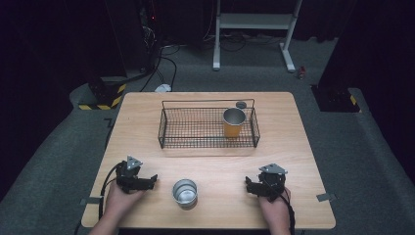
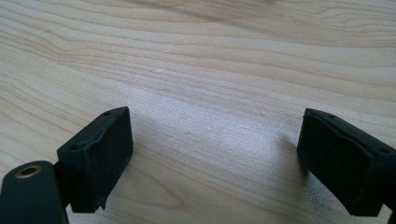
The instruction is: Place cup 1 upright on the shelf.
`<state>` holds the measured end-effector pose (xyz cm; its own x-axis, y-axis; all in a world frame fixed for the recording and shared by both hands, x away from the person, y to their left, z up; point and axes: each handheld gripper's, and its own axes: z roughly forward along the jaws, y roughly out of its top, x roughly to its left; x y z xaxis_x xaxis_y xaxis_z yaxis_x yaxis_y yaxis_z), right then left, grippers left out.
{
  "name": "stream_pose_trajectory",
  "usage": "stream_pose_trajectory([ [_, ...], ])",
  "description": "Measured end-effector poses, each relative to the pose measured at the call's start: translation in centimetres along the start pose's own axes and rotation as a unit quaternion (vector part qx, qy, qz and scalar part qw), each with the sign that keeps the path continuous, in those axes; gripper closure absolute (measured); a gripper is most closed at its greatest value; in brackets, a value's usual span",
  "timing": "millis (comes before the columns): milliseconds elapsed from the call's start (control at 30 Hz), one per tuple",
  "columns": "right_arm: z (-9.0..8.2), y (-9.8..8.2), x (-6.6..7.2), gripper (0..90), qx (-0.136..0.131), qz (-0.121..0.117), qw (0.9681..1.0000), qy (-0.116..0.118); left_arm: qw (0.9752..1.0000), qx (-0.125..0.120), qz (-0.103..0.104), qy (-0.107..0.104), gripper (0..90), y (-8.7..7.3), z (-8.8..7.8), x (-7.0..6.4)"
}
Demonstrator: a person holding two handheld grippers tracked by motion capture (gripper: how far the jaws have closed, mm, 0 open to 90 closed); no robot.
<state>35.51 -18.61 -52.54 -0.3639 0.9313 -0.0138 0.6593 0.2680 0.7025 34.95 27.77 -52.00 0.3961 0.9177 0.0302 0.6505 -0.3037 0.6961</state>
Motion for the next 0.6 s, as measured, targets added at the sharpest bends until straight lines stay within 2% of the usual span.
stream_pose_trajectory([
  [100, 0.0, 0.0, 0.0, 10.5, 0.000, 0.001, 1.0000, 0.000, 0.9997, -0.020, -0.006, -0.013, 0.4, 0.2, -0.6, -0.2],
  [200, 0.0, 0.0, 0.0, 10.5, 0.000, 0.001, 1.0000, 0.000, 0.9986, -0.036, -0.014, -0.035, 0.4, 0.4, -1.2, -0.3],
  [367, 0.0, 0.0, 0.0, 10.5, 0.000, 0.001, 1.0000, 0.000, 0.9952, -0.063, -0.023, -0.072, 0.4, 1.0, -2.3, -1.0],
  [467, 0.0, 0.0, 0.0, 10.5, 0.000, 0.000, 1.0000, 0.000, 0.9934, -0.073, -0.030, -0.083, 0.5, 1.3, -2.7, -1.5],
  [600, 0.0, 0.0, 0.0, 10.5, 0.000, 0.001, 1.0000, 0.000, 0.9913, -0.093, -0.024, -0.091, 0.4, 1.6, -3.5, -2.2],
])
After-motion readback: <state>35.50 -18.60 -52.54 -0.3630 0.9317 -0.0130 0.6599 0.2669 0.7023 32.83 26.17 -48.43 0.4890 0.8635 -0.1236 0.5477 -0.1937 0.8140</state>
